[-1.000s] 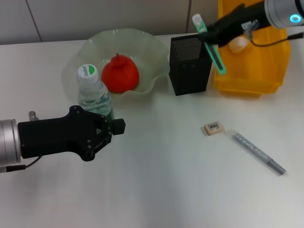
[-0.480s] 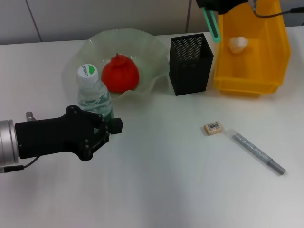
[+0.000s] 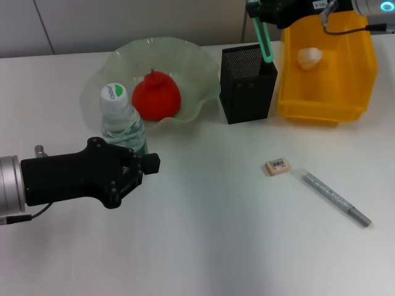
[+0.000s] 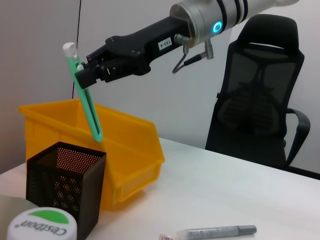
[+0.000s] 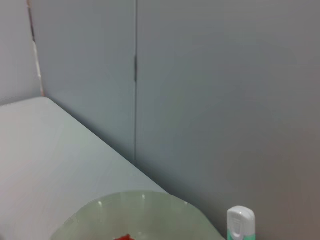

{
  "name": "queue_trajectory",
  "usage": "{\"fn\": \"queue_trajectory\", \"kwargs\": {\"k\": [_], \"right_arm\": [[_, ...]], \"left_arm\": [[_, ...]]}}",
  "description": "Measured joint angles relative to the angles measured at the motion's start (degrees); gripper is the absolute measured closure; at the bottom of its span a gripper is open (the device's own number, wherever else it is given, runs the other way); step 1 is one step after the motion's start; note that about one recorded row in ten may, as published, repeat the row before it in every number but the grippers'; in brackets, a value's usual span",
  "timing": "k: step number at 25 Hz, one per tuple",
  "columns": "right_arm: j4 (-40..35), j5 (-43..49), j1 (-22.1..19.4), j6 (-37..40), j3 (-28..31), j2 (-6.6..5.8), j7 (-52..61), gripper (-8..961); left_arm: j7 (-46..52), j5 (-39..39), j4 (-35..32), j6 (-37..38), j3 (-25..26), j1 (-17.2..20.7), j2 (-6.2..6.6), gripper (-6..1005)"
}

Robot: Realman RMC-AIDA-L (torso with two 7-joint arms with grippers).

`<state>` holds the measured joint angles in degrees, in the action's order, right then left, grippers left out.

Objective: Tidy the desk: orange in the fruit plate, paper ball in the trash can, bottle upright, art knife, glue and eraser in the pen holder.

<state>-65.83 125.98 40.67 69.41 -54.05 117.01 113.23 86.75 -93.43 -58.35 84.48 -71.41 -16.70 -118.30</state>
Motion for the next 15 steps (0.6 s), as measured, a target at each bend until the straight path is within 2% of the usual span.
{"fn": "queue_trajectory", "kwargs": {"k": [15], "right_arm": [[9.0,-3.6,0.3,-3.0,1.3,-0.26,-10.4,753]], "left_arm": [[-0.3,0.0,1.0,0.2,0.8,-0.3,-0.02,994]]}}
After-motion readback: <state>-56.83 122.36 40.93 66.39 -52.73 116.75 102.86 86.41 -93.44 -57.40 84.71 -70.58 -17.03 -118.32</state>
